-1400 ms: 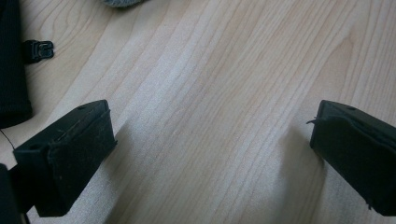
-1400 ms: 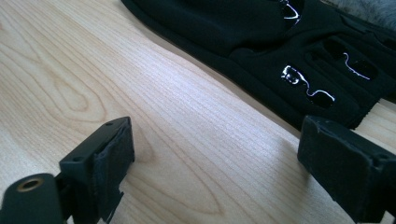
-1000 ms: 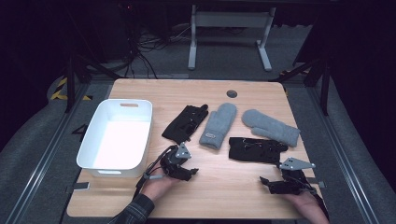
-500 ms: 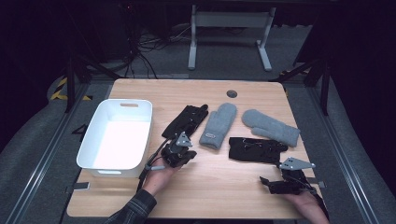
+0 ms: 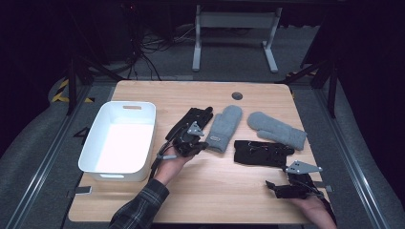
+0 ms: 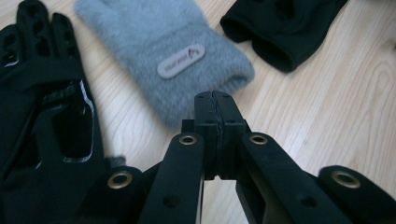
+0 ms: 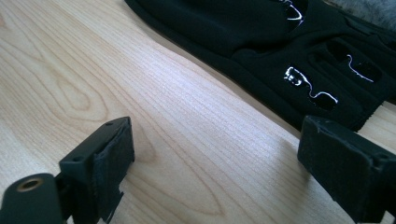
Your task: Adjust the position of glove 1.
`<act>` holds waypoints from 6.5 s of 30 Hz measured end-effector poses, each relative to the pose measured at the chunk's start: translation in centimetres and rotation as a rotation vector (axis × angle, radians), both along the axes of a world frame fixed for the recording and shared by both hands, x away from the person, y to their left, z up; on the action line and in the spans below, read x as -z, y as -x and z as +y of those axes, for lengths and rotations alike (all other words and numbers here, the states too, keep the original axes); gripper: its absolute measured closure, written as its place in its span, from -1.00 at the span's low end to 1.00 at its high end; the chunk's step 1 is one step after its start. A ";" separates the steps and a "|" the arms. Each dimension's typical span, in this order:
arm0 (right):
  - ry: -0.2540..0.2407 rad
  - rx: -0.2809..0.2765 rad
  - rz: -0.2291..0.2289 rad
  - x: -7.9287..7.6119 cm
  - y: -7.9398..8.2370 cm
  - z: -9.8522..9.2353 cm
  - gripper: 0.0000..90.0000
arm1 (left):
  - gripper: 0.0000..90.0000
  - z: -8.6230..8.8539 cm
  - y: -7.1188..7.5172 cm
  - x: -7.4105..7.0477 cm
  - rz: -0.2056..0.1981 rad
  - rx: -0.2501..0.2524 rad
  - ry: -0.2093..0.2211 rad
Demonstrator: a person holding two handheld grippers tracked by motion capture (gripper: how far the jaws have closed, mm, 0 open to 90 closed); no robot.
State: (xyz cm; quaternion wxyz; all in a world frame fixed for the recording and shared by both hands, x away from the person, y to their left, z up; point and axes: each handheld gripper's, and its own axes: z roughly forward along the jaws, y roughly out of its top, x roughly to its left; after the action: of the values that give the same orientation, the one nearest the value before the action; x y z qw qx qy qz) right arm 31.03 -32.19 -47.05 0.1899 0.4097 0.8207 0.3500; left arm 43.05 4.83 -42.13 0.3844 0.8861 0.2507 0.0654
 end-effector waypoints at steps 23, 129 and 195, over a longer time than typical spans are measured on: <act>0.002 -0.016 0.000 0.0 0.0 0.0 -0.75 | 1.00 -4.9 -5.3 1.2 0.013 0.010 -0.071; -0.002 -0.048 0.010 -1.0 0.3 0.5 0.04 | 1.00 -2.0 7.6 0.3 0.064 0.196 -0.042; -0.082 -0.315 0.082 -3.5 -1.6 5.6 0.67 | 0.49 1.0 5.8 0.9 0.059 0.078 -0.040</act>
State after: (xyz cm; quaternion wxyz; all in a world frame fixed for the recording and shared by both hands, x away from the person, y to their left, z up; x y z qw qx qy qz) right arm 32.65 -26.56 -43.53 0.0821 0.2973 0.8669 0.3915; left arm 37.20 5.80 -43.03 0.3613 0.9042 0.2259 0.0294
